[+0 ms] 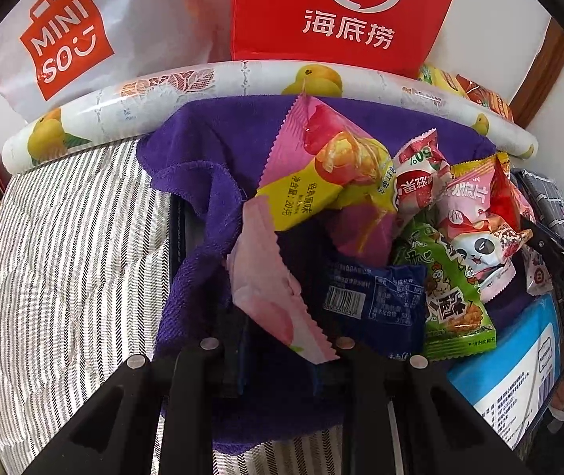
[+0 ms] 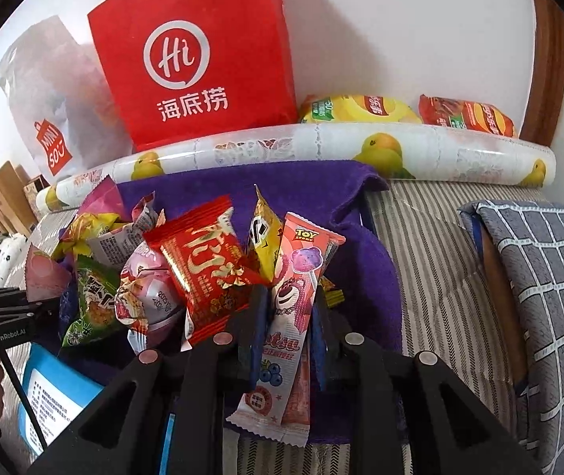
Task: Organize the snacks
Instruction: 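Open both tools to drop the tube snack and peach packet onto the towel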
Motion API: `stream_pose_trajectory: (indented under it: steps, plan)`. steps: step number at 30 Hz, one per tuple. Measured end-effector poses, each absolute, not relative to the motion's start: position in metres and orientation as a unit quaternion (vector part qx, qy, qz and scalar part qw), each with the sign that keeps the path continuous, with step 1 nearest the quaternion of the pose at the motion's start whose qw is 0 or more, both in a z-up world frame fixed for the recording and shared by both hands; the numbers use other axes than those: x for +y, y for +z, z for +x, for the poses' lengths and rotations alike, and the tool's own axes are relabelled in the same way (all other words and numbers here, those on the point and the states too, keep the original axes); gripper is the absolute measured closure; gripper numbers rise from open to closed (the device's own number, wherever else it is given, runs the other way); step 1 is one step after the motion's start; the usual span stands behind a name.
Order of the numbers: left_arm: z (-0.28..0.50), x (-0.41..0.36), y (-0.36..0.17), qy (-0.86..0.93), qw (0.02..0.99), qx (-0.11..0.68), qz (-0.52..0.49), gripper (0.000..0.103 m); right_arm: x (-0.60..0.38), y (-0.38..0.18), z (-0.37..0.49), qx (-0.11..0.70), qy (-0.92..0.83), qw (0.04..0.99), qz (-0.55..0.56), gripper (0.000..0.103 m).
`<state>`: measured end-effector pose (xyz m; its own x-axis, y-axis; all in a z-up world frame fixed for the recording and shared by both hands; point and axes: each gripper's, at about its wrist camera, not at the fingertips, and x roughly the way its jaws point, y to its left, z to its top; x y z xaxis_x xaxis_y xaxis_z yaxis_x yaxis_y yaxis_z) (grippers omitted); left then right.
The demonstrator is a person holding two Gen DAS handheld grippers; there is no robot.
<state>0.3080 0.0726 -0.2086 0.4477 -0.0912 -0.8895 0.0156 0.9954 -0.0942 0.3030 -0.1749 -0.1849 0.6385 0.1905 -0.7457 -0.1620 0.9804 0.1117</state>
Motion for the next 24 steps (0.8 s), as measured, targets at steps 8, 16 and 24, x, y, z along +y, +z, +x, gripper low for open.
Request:
stream_pose_trajectory:
  steps: [8, 16, 24]
  plan:
    - [0.302, 0.071, -0.208, -0.033, 0.848, 0.528, -0.03, 0.078, -0.171, -0.181, 0.3, 0.406, 0.096, 0.909, 0.012, 0.08]
    - [0.301, 0.072, -0.203, -0.022, 0.841, 0.54, -0.031, 0.068, -0.172, -0.173, 0.294, 0.386, 0.103, 0.917, 0.008, 0.061]
    - [0.292, 0.067, -0.185, -0.043, 0.845, 0.532, -0.022, 0.031, -0.165, -0.154, 0.281, 0.354, 0.127, 0.927, 0.014, 0.038]
